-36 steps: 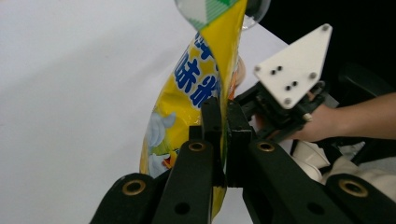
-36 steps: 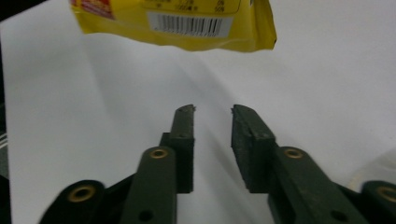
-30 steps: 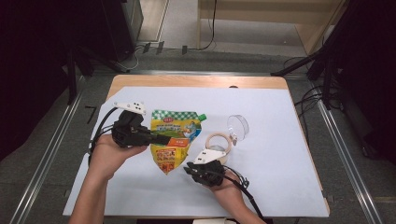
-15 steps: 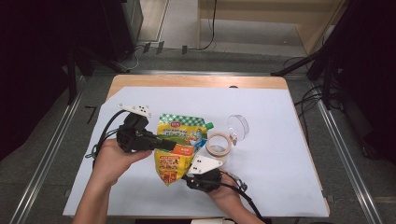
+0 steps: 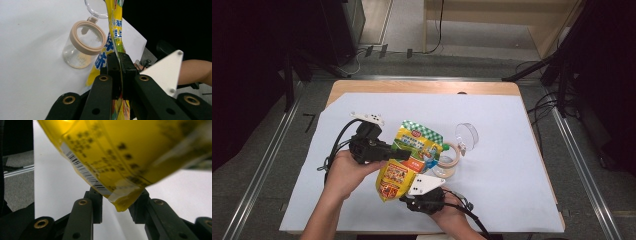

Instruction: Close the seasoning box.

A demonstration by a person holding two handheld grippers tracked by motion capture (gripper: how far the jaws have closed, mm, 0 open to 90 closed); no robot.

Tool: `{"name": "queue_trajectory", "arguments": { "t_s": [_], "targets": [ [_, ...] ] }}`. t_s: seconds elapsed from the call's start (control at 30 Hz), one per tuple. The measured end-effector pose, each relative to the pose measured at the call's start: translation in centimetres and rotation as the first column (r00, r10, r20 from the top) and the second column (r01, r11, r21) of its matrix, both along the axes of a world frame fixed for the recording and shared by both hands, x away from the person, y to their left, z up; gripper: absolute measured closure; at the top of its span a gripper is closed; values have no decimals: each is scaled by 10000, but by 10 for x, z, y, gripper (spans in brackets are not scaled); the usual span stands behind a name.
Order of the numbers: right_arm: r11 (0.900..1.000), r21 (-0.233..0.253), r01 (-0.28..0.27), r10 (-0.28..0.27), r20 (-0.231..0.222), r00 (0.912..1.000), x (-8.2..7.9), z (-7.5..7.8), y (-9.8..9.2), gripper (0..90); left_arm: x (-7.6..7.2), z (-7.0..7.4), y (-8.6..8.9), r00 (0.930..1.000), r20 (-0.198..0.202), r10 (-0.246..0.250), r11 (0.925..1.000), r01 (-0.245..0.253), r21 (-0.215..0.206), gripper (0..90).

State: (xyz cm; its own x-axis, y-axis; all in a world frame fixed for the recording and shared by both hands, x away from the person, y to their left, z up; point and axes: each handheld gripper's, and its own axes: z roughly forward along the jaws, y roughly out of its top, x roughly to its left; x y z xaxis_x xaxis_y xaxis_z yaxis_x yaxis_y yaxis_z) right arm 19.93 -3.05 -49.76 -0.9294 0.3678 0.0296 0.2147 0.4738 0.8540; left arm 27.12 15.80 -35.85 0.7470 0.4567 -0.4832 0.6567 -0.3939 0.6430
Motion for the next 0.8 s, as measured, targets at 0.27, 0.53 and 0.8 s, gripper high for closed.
{"name": "queue_trajectory", "arguments": {
  "t_s": [0.27, 0.53, 0.8],
  "targets": [
    [9993, 184, -330, 328, 122, 9994, -6, 5, 3, 686, 1, -5, -10, 9993, 243, 272, 9970, -289, 725, 851],
    [9968, 552, -580, 598, -311, 9977, -6, 12, 4, 676, 5, -8, -17, 9978, -32, 669, 9923, -662, 1048, 814],
    [9915, 1209, -480, 606, -1027, 9929, 2, 22, -2, 665, 14, -10, -33, 9966, -264, 779, 9858, -731, 1513, 727]
  ]
}}
